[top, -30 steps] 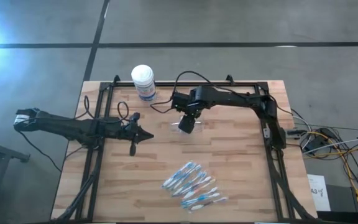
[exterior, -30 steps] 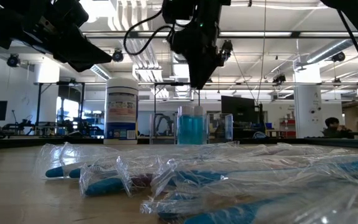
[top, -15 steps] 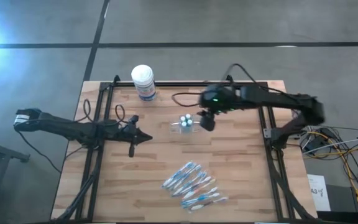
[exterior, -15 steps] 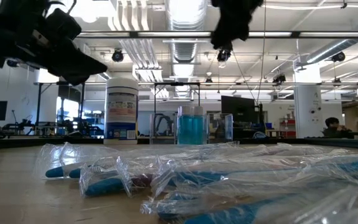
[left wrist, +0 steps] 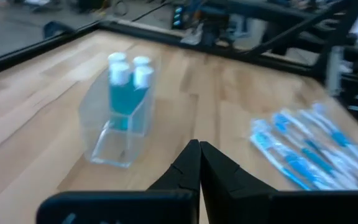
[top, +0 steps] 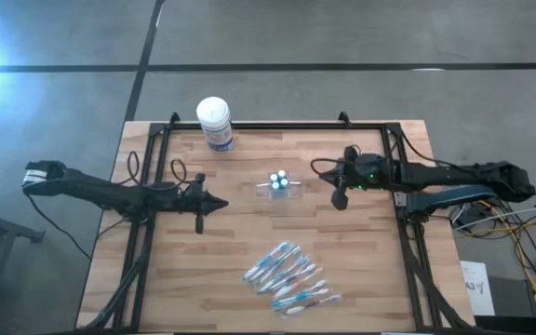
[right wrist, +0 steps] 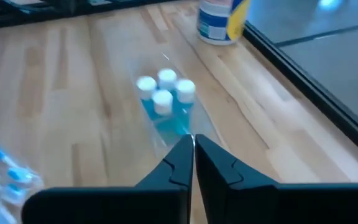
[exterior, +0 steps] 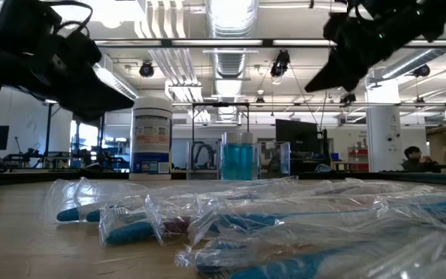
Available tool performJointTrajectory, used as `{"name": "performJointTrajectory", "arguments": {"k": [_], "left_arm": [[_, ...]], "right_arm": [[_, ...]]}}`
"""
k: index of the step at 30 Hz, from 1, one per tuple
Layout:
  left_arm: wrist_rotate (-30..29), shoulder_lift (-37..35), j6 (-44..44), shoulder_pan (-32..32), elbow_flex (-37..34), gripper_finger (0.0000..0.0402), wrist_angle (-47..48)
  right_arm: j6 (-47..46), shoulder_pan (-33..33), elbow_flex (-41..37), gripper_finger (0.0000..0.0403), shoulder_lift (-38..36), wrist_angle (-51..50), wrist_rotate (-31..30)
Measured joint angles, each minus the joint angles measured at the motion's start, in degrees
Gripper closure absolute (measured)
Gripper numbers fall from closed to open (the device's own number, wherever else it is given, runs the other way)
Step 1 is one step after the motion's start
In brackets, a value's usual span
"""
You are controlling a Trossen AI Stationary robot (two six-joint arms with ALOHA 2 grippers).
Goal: Pick & Place toothbrushing station
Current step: Adjust the transparent organizer
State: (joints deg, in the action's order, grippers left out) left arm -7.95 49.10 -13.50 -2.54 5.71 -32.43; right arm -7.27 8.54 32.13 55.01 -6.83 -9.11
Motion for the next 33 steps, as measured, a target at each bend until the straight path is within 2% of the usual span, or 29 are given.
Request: {"name": "performJointTrajectory", "arguments": {"k": [3,7,9,15,20,23,25,27,33], "left_arm": [[-0.69,3.82,-1.06,0.08,1.39,0.0398,-0.02],[-1.98,9.50,-1.93,0.22,3.85,0.0397,0.05],[-3.69,12.43,-2.79,0.31,5.38,0.0399,0.01],[-9.76,19.14,-8.60,1.37,8.21,0.0398,0.07],[-10.78,24.08,-14.05,1.69,9.66,0.0399,0.03],[-15.96,26.86,-15.35,1.67,10.85,0.0399,0.23],[-20.47,28.62,-16.40,1.69,11.86,0.0400,0.07],[-22.43,30.52,-17.08,1.74,12.99,0.0399,0.09],[-21.89,35.73,-16.78,1.72,17.12,0.0399,0.41]], "right_arm": [[0.39,-0.02,-3.31,0.0390,-0.78,0.02,-1.41],[-1.27,0.05,-6.83,0.0390,-0.76,0.38,-8.87],[-2.07,0.04,-8.43,0.0390,-0.43,0.71,-10.66],[-4.82,-0.01,-14.00,0.0390,1.13,12.10,-10.93],[-5.21,-0.02,-20.73,0.0390,2.55,25.73,-10.60],[-3.00,0.10,-23.58,0.0390,5.11,34.38,-10.55],[-2.40,0.10,-24.01,0.0390,6.65,38.28,-10.55],[-2.96,0.10,-23.95,0.0390,8.90,40.51,-10.34],[-5.90,0.08,-18.83,0.0390,19.00,41.02,-6.92]]}}
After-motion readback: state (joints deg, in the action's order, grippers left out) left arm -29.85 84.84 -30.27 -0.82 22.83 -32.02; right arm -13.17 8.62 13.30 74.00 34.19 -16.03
